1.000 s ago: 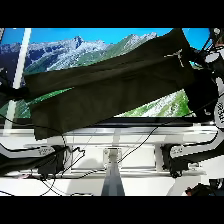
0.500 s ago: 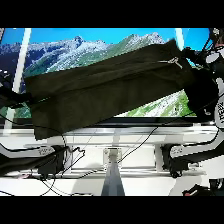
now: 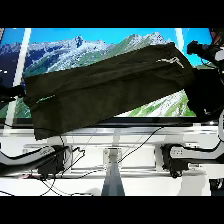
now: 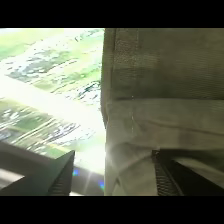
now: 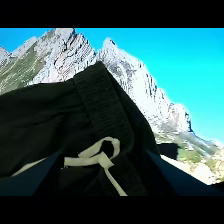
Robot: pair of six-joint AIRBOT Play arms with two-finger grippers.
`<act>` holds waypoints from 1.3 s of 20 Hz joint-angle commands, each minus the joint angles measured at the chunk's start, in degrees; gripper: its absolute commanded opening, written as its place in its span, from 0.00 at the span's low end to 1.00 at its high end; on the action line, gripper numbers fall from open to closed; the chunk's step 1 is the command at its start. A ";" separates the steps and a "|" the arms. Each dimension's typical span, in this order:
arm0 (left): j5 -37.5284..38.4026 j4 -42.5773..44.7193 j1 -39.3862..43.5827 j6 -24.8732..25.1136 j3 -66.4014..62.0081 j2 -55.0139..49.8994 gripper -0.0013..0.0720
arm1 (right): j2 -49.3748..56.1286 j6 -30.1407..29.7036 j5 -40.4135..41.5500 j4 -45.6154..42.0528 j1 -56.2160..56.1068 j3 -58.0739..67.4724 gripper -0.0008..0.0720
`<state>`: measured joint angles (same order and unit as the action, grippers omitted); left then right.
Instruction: Fold the clothes and pants, and hang the long-sleeved shirts on hangers.
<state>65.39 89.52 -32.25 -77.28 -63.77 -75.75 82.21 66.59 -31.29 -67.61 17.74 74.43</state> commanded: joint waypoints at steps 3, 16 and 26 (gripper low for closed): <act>12.79 2.54 -1.31 -6.34 0.24 5.53 0.68 | -6.75 0.66 -9.42 -5.38 -0.04 0.02 0.80; 15.93 -4.48 -24.20 -4.83 32.94 24.35 0.91 | -6.69 1.53 -13.57 -6.62 -0.04 0.02 0.79; 10.62 -6.82 -25.94 6.78 33.75 17.14 0.89 | -6.69 1.53 -13.40 -7.50 -0.04 0.02 0.79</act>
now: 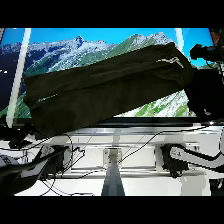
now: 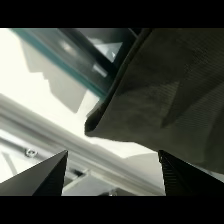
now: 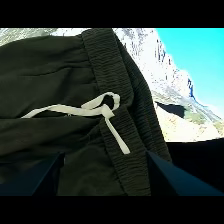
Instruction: Fold the clothes and pants, and hang the long-sleeved shirts on hangers.
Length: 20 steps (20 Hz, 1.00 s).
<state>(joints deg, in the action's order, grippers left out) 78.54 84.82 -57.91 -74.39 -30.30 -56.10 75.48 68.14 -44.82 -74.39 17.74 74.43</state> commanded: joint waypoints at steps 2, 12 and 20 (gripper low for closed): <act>-6.05 -3.50 -0.28 3.98 0.28 -3.50 0.89 | 0.04 -0.04 -0.02 -1.31 -0.04 0.02 0.79; -3.54 -4.31 2.32 8.48 2.95 -4.61 0.25 | 0.04 -0.02 -0.68 -4.11 -0.04 0.02 0.79; -3.43 -19.21 2.34 22.36 -3.45 -4.59 0.04 | -0.68 2.23 -6.56 -13.00 2.73 0.04 0.06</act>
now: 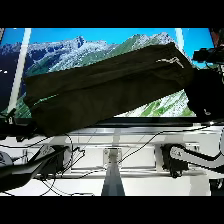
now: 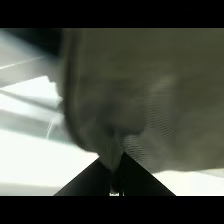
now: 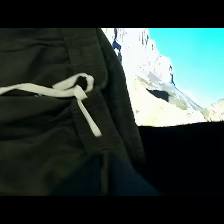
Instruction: Fold the clothes and pants, and hang the long-sleeved shirts on hangers.
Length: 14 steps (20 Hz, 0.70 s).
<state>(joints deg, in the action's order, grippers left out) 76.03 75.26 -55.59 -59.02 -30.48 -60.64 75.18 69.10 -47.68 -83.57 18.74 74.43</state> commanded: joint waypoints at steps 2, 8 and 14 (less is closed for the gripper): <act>-5.05 -18.12 0.02 7.43 -7.34 -0.04 0.04 | -0.44 3.56 -9.09 -3.69 4.87 0.02 0.05; -11.43 -19.91 -0.28 7.43 -17.70 -0.04 0.04 | -1.42 3.13 -21.59 9.38 14.21 -6.08 0.05; -19.04 -18.25 -2.91 7.41 -19.37 -0.04 0.04 | -6.43 -0.96 -22.27 19.28 14.08 -22.86 0.05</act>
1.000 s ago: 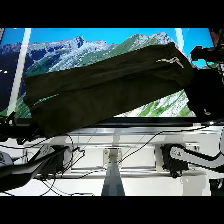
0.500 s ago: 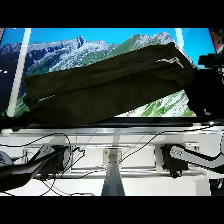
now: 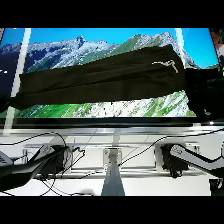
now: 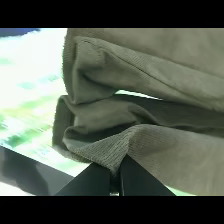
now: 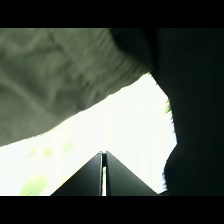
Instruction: Fold the clothes and pants, and hang the long-sleeved shirts on hangers.
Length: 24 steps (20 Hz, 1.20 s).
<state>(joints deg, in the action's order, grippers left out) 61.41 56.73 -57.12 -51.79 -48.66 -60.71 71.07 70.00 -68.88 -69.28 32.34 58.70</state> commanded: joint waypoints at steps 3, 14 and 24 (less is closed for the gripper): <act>-5.97 1.07 -3.52 0.24 -1.38 -0.07 0.04 | -6.47 -2.21 1.90 7.08 0.46 -14.97 0.05; -1.53 4.55 -3.63 0.15 -1.36 -4.68 0.04 | -4.11 1.07 34.21 33.07 -3.06 -30.05 0.76; -0.72 4.52 -3.63 -2.23 -1.36 -4.70 0.04 | 1.31 0.66 46.47 33.18 -9.88 -27.02 0.35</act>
<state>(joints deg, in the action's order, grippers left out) 60.20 61.21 -60.69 -53.47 -49.98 -65.36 71.00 71.07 -24.86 -35.92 23.68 30.11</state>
